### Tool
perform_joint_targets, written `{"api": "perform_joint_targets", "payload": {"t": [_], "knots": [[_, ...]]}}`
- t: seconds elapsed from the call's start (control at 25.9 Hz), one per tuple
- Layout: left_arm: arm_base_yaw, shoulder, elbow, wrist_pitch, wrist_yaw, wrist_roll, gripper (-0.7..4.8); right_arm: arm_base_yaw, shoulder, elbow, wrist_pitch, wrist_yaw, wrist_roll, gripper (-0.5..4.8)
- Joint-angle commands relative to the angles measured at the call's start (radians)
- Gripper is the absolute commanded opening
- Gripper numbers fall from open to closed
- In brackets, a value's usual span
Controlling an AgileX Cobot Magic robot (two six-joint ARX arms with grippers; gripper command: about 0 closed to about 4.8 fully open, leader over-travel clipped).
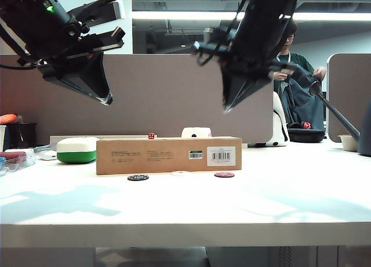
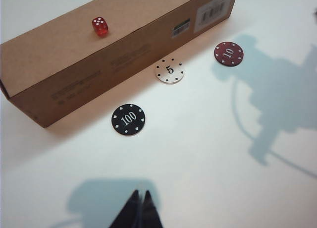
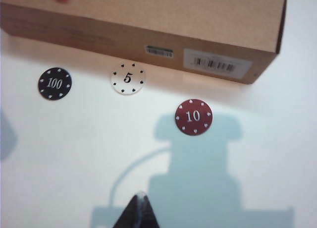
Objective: Push the chip with the lowest value in the row forward next to the rectangular box.
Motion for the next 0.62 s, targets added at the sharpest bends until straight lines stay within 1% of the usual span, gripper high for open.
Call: {"api": "perform_joint_targets", "payload": {"t": [0.04, 0.08, 0.15, 0.19, 0.23, 0.39, 0.5, 0.54, 0.58, 0.62], "knots": [[0.001, -0.005, 0.005, 0.013, 0.003, 0.000, -0.05, 0.023, -0.104, -0.071, -0.008, 0.044, 0.012, -0.05], [0.001, -0.009, 0.005, 0.013, 0.003, 0.000, -0.05, 0.033, -0.139, -0.100, -0.004, 0.074, 0.011, -0.05], [0.001, -0.018, 0.005, 0.011, 0.004, 0.000, -0.05, 0.070, -0.224, -0.174, 0.012, 0.184, 0.017, -0.05], [0.001, -0.025, 0.005, 0.011, 0.004, 0.000, -0.05, 0.099, -0.272, -0.218, 0.019, 0.242, 0.042, -0.05], [0.001, -0.035, 0.005, 0.013, 0.004, 0.000, -0.05, 0.122, -0.312, -0.252, 0.026, 0.279, 0.069, -0.05], [0.001, -0.081, 0.005, 0.012, 0.003, 0.000, -0.05, 0.244, -0.488, -0.393, 0.046, 0.406, 0.205, -0.05], [0.001, -0.128, 0.005, 0.013, 0.004, 0.000, -0.05, 0.377, -0.605, -0.480, 0.042, 0.570, 0.322, -0.05], [0.001, -0.143, 0.005, 0.013, 0.004, 0.000, -0.05, 0.415, -0.632, -0.500, 0.042, 0.621, 0.333, -0.05], [0.001, -0.178, 0.005, 0.011, 0.004, 0.000, -0.05, 0.497, -0.692, -0.537, 0.040, 0.721, 0.338, -0.05], [0.003, -0.214, 0.005, 0.012, 0.003, 0.000, -0.05, 0.569, -0.730, -0.563, 0.040, 0.787, 0.338, -0.05]]}}
